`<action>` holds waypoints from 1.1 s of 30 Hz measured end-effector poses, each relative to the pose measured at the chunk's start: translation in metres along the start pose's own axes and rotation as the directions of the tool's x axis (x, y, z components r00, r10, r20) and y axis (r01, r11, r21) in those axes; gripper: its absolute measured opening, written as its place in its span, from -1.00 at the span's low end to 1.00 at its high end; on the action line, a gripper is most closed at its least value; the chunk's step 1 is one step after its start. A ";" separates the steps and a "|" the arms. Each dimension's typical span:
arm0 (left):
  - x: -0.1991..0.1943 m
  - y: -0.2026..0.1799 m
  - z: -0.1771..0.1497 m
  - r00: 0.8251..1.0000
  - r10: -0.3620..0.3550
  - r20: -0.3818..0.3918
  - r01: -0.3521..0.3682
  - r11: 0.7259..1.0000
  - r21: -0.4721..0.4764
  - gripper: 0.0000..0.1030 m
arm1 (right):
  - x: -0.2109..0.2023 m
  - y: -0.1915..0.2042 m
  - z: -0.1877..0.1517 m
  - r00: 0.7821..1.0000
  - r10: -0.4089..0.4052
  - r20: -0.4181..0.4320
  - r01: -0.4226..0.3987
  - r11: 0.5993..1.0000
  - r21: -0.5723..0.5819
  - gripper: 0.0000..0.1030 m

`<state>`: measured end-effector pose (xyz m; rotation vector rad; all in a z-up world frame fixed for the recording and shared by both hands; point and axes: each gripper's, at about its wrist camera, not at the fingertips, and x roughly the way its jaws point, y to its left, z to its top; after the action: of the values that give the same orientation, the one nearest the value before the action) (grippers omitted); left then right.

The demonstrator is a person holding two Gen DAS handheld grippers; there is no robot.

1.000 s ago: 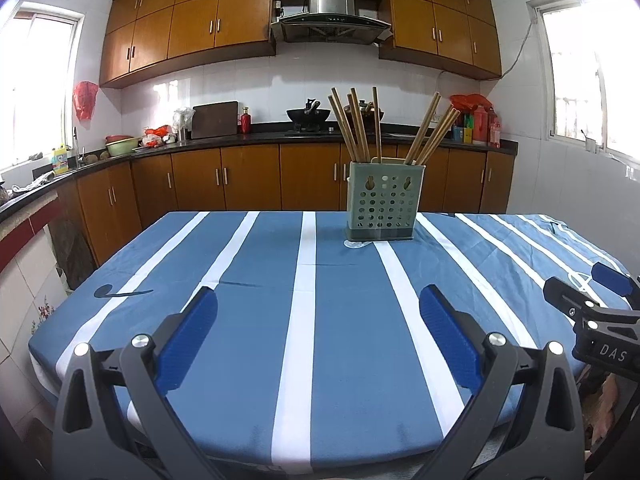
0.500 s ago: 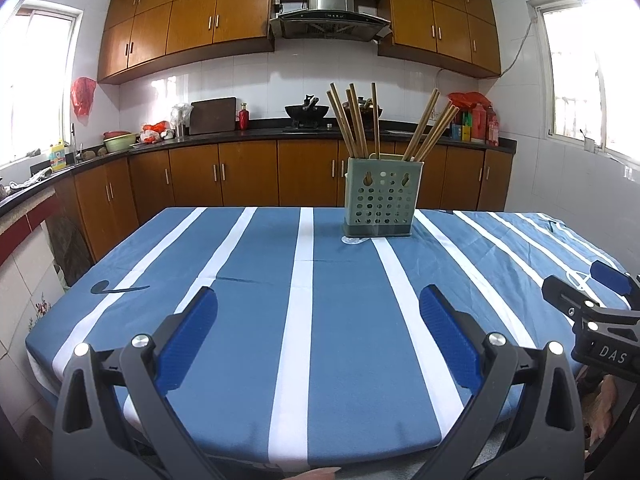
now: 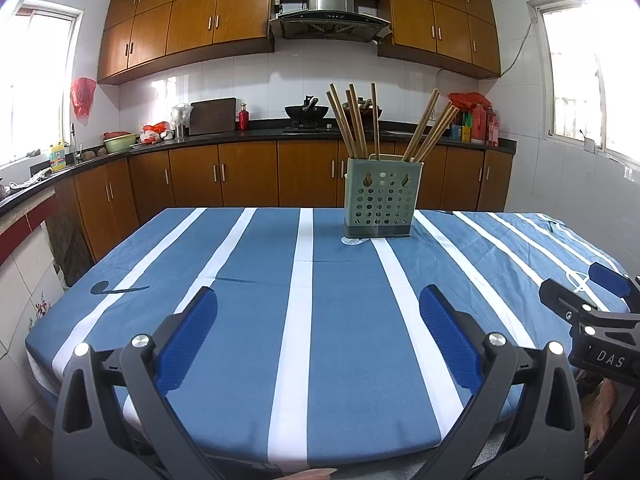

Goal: Organize utensils

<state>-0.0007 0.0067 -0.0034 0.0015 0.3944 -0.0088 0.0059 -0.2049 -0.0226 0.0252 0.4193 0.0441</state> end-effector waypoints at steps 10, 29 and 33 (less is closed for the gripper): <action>0.000 0.000 0.000 1.000 0.000 0.000 0.000 1.000 0.001 0.92 | 0.000 0.000 0.000 1.000 0.000 0.000 0.000 1.000 -0.001 0.97; 0.002 -0.001 -0.002 1.000 -0.004 -0.008 0.004 1.000 0.002 0.92 | 0.002 0.000 -0.002 1.000 0.003 -0.005 -0.003 1.000 0.003 0.97; 0.002 -0.001 -0.002 1.000 -0.005 -0.007 0.005 1.000 0.002 0.92 | 0.003 -0.001 -0.004 1.000 0.005 -0.009 -0.005 1.000 0.004 0.97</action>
<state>0.0004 0.0057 -0.0060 0.0023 0.4016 -0.0139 0.0067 -0.2056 -0.0277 0.0302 0.4280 0.0487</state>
